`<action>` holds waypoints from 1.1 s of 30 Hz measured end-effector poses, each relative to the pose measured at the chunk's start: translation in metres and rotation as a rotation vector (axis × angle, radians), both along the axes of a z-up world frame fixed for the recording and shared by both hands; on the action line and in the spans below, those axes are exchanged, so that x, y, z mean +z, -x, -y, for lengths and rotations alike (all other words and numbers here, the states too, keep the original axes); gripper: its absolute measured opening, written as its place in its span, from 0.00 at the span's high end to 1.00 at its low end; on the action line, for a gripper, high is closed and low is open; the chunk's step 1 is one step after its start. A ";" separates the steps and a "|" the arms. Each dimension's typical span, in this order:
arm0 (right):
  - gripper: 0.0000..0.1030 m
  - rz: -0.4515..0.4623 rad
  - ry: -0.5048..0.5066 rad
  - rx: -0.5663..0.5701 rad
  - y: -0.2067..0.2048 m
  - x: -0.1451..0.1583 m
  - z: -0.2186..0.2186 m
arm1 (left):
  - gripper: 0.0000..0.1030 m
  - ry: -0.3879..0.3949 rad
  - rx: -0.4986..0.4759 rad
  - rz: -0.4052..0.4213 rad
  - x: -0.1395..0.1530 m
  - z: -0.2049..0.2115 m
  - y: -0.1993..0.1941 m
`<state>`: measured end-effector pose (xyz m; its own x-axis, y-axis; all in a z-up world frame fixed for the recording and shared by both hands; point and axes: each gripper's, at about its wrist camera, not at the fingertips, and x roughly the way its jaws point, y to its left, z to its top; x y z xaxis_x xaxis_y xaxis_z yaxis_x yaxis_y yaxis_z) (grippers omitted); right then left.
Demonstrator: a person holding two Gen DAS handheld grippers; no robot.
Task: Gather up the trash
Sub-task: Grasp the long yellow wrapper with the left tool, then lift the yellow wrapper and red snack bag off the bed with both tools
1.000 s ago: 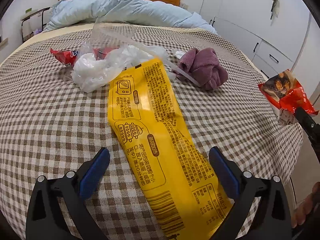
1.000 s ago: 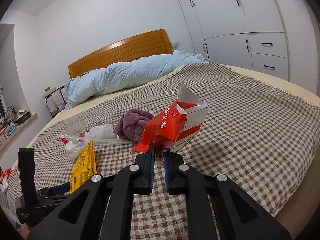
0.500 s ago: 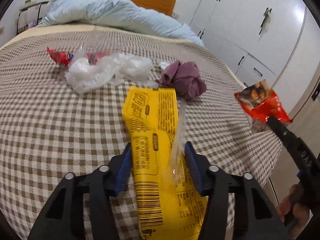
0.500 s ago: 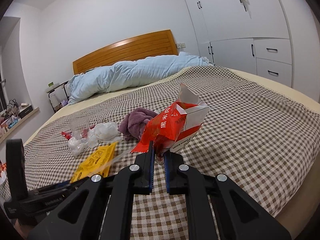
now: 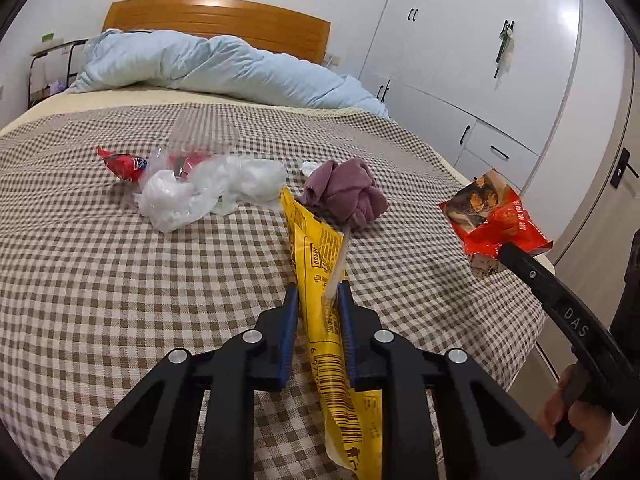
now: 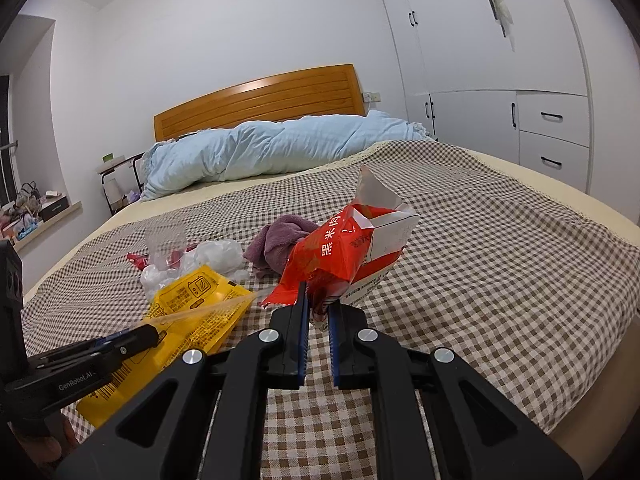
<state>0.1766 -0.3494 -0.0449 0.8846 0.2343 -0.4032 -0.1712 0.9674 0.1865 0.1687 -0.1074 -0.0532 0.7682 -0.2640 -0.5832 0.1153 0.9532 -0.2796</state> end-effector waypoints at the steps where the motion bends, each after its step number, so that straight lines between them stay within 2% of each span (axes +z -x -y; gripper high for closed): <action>1: 0.92 0.002 0.002 0.002 0.001 0.000 -0.001 | 0.83 0.004 0.001 0.003 0.001 0.000 0.001; 11: 0.92 0.015 -0.004 0.039 0.011 0.005 -0.001 | 0.84 0.012 0.007 0.092 0.020 -0.002 0.023; 24: 0.92 0.054 0.007 0.077 0.031 0.019 -0.001 | 0.84 0.015 0.004 0.138 0.034 -0.010 0.043; 33: 0.92 0.104 0.043 0.099 0.055 0.033 -0.006 | 0.84 0.020 0.008 0.190 0.050 -0.019 0.074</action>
